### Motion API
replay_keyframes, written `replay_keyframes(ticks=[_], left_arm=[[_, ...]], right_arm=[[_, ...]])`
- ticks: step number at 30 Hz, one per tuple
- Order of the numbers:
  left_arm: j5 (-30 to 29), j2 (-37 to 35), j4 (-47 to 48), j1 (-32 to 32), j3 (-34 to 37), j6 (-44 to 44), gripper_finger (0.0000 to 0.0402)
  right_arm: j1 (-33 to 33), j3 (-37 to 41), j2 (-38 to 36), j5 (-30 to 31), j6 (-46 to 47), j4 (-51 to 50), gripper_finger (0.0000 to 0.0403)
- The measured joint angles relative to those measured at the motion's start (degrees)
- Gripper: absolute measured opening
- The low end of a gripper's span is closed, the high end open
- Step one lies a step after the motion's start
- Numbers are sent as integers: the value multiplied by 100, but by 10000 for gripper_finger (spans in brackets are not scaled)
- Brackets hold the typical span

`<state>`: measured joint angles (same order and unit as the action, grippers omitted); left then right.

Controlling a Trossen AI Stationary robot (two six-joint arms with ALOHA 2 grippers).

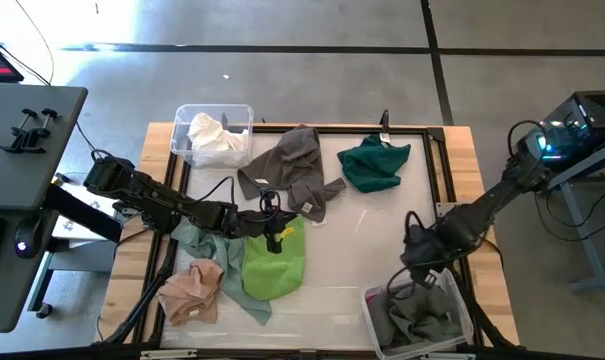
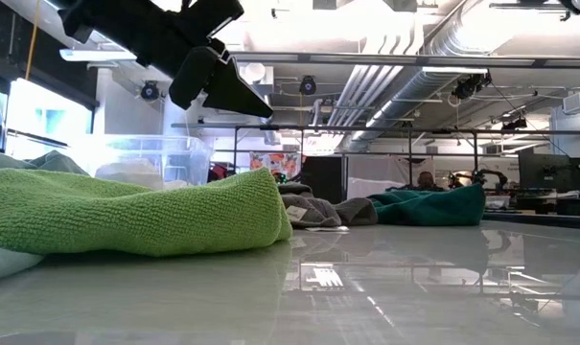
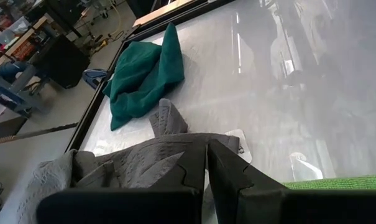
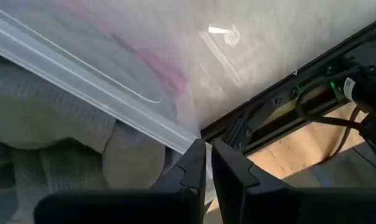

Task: Sort towels by color in basket
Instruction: Put the light green towel into the top transparent bin

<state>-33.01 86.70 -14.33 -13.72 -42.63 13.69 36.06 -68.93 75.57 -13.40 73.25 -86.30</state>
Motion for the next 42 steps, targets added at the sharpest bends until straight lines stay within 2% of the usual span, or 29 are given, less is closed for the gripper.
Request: replay_keyframes(ticks=[3, 6, 8, 12, 13, 15, 19, 22, 24, 26, 28, 30, 35, 38, 42], left_arm=[[1, 0, -3, 0, 0, -2, 7], [-3, 0, -10, 0, 0, -4, 7], [-40, 0, -44, 2, 2, -349, 7], [-184, -50, -672, 106, -101, -1322, 7], [-231, -83, -763, 135, -171, -1381, 7], [-306, -146, -706, 207, -321, -1455, 9], [-148, -252, 372, 390, -808, -1409, 33], [680, -371, 1948, 512, -1566, -1644, 66], [1320, -383, 2957, 505, -2120, -1525, 88], [2049, -375, 3820, 384, -2476, -1042, 108], [2751, -346, 4335, 162, -2586, -39, 121], [2993, -341, 4692, -86, -2446, 414, 129], [2909, -232, 3974, -455, -1578, -845, 137], [2872, -162, 3078, -418, -982, -1824, 147], [2911, -186, 1733, -213, -186, -2205, 179]], right_arm=[[183, 0, -204, 356, 183, 5, 20], [288, 0, -357, 1072, 184, 10, 20], [301, 0, -400, 1871, 25, 48, 20], [211, 59, -395, 3906, -479, 276, 20], [127, 115, -395, 4276, -666, 430, 20], [-113, 274, -393, 4595, -1207, 864, 20], [-738, 858, -393, 4615, -2638, 2270, 20], [-1248, 1532, -389, 4545, -3790, 3842, 20], [-1560, 1995, -383, 4196, -4626, 5195, 20], [-1823, 2442, -370, 3685, -5350, 6592, 20], [-2003, 2824, -316, 3206, -5833, 7932, 20], [-2147, 3128, -245, 2764, -6238, 8876, 20], [-2296, 3442, -105, 2564, -6579, 9448, 20], [-2313, 3492, -69, 2660, -6523, 9447, 20], [-2315, 3495, -12, 2672, -6297, 9465, 20]])
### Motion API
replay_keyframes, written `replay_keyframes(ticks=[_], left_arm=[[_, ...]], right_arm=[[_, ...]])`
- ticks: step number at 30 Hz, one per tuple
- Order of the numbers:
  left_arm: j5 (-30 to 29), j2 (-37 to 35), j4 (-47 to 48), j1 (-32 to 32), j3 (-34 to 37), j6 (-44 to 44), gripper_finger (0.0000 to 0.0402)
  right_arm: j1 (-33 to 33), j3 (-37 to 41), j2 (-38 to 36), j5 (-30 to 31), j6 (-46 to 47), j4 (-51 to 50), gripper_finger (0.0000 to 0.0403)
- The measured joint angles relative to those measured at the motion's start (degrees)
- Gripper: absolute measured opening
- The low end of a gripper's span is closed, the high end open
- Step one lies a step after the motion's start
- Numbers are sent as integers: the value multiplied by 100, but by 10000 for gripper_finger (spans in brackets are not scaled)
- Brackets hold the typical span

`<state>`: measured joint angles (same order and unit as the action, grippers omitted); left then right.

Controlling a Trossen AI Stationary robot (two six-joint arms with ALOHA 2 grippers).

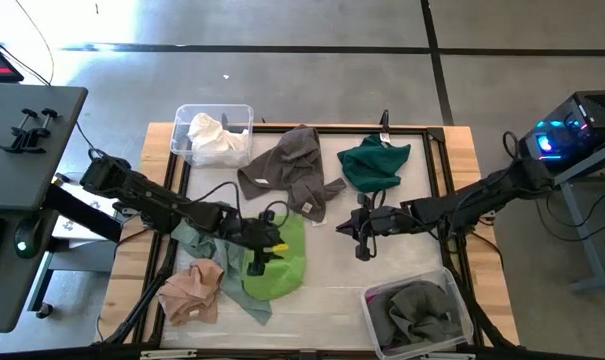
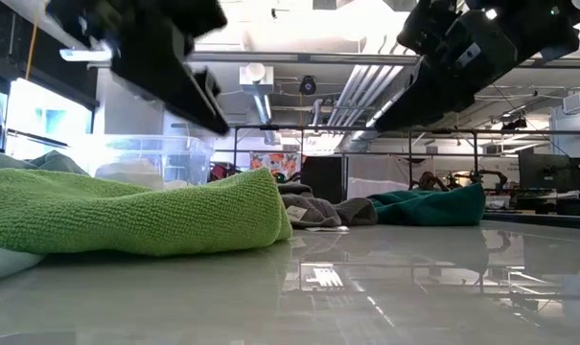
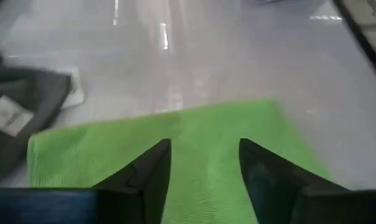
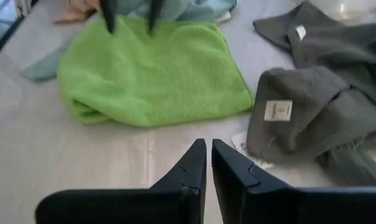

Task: Sort towels by color in basket
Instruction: Put the light green towel into the top transparent bin

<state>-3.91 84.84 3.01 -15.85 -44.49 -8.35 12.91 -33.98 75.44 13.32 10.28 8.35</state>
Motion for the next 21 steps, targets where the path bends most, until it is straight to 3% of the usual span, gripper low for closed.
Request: replay_keyframes(ticks=[3, 6, 8, 11, 16, 21], left_arm=[[-84, 11, -532, 181, 513, 142, 212], [-313, 99, -810, 249, 899, 1035, 237], [-470, 247, -910, 229, 1034, 1642, 243], [-726, 517, -1134, 268, 1102, 1836, 242], [-682, 1165, -1551, 516, 1073, 1522, 208], [-466, 1644, -2098, 652, 1053, 1371, 130]], right_arm=[[11, -2, 39, 0, 26, 57, 20], [11, -2, 93, 0, 25, 183, 20], [13, -2, 149, 7, 22, 328, 20], [13, -2, 215, 74, 69, 446, 20], [13, -4, 360, 322, 317, 481, 20], [11, -7, 573, 319, 608, 618, 21]])
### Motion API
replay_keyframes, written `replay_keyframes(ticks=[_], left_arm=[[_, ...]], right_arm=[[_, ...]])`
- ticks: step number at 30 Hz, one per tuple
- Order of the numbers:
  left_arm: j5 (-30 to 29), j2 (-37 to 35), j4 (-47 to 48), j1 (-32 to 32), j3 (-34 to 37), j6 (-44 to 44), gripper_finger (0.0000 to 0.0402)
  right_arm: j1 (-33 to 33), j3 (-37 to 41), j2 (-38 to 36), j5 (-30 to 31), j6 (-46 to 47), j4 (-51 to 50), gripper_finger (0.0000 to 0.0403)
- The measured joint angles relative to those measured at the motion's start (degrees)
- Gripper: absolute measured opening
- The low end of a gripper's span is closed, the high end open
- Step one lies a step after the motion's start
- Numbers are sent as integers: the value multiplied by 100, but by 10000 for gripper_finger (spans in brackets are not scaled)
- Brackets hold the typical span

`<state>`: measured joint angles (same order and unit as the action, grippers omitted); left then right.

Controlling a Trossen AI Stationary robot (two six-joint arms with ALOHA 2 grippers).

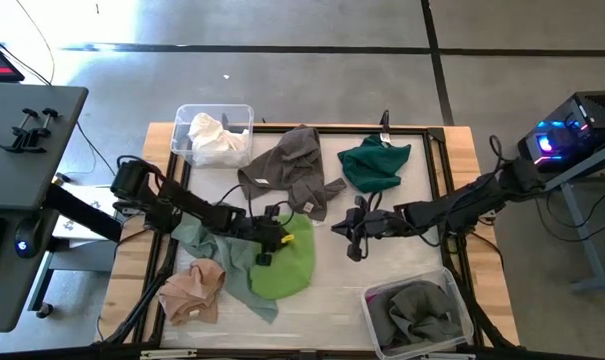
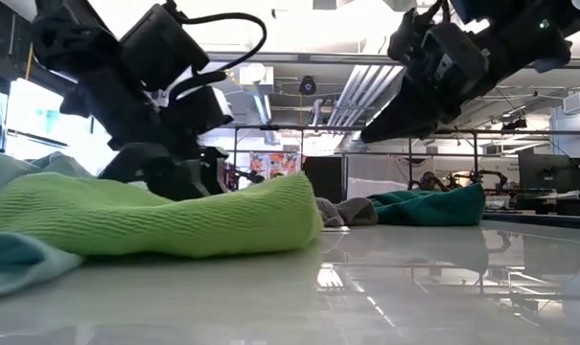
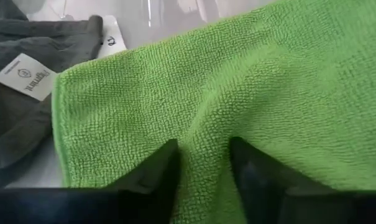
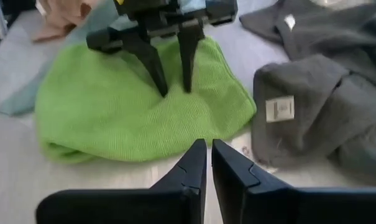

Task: Sort towels by color in basket
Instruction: Put the light green towel into the top transparent bin

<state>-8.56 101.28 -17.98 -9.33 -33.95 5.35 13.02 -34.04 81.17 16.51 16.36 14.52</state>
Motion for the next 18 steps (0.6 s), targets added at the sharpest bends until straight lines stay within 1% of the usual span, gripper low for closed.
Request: replay_keyframes(ticks=[3, 5, 6, 8, 11, 13, 16, 18], left_arm=[[17, 88, -218, 64, 7, -27, 68], [-25, 39, -165, 81, 1, -8, 26], [-62, -46, -84, 79, -21, 30, 14], [-210, -244, 133, 63, -87, 133, 10], [-707, -739, 985, -2, -353, 474, 13], [-1445, -1156, 1754, -119, -715, 862, 6], [-2890, -1627, 2982, -351, -1256, 1412, 4], [-3795, -1870, 3451, -494, -1590, 1727, 4]], right_arm=[[2, 0, 136, -3, 181, 39, 21], [2, 0, 212, -4, 307, 39, 21], [2, 0, 251, -6, 350, 58, 21], [2, 0, 329, -5, 418, 109, 21], [11, 0, 416, -7, 420, 195, 21], [13, 0, 434, -10, 422, 245, 21], [13, 0, 434, -15, 414, 373, 21], [13, 0, 432, -17, 321, 474, 20]])
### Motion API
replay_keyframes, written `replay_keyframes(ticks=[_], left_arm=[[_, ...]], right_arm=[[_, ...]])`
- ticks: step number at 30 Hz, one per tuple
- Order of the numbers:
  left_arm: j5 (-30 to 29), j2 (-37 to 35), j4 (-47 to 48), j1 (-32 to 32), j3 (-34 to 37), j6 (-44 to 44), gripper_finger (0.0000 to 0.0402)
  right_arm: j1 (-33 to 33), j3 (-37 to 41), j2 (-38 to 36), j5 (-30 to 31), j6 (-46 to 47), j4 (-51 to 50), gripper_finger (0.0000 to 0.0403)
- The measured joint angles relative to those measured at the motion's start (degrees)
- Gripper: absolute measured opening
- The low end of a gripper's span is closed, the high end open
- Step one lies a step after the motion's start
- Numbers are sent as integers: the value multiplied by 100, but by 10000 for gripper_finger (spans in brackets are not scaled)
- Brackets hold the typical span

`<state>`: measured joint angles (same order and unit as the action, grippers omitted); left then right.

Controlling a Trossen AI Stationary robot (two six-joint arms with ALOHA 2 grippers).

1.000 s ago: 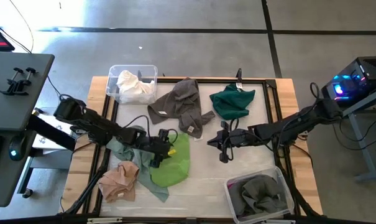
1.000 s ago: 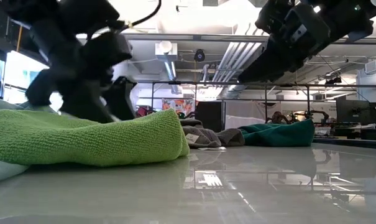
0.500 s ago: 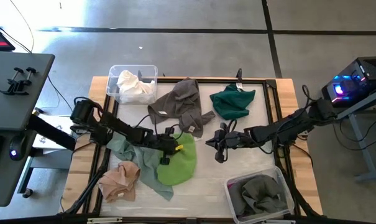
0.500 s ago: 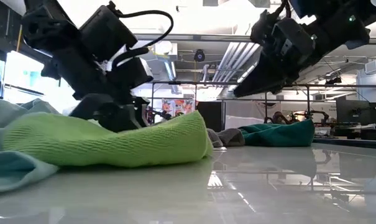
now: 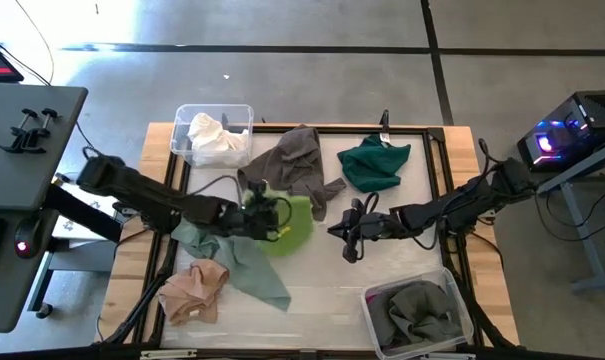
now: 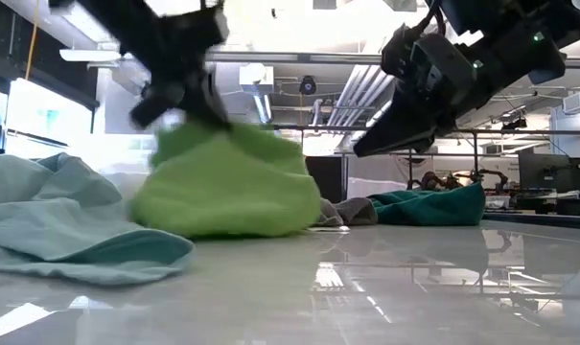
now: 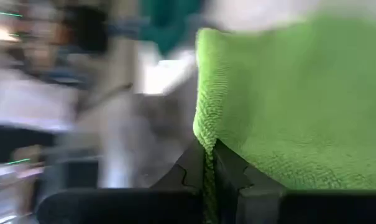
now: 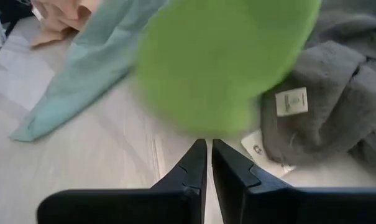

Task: Sort towels by color in basket
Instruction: Put the light green towel into the top transparent bin

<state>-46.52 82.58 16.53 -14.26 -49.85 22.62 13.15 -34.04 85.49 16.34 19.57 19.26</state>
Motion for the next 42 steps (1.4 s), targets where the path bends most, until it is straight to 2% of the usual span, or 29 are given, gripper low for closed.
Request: replay_keyframes(ticks=[2, 4, 7, 9, 13, 15, 20, 24, 27, 29, 38, 42], left_arm=[[-798, -231, 103, -143, -350, 300, 3], [-1323, -372, 78, -321, -614, 592, 2], [-1362, -388, 54, -592, -918, 807, 1], [-1010, -395, 42, -707, -987, 657, 1], [836, -189, 463, -656, -985, -376, 1], [1481, 34, 719, -606, -976, -1031, 1], [2107, 747, 659, -549, -597, -2069, 1], [2690, 1197, 299, -452, -526, -2099, 10], [3375, 1292, -238, -212, -526, -1944, 30], [3561, 1284, -568, 10, -528, -1790, 46], [3627, 1283, -1208, 1153, -532, -1664, 133], [3943, 1284, -1415, 1497, -535, -1812, 166]], right_arm=[[0, -2, -2, 0, -37, 88, 20], [0, -2, -2, 0, -46, 115, 20], [0, -2, -2, 0, -52, 154, 20], [0, -2, -2, 0, -52, 143, 20], [0, -2, -2, 0, -51, 156, 20], [2, -2, -2, 0, -39, 158, 20], [0, -2, -2, 0, -50, 162, 20], [0, -2, -2, 1, -52, 160, 20], [0, -2, -2, 1, -52, 160, 20], [0, -2, -2, 2, -44, 160, 20], [2, -2, -4, 1, -13, 156, 20], [2, -2, -4, 0, -11, 154, 20]])
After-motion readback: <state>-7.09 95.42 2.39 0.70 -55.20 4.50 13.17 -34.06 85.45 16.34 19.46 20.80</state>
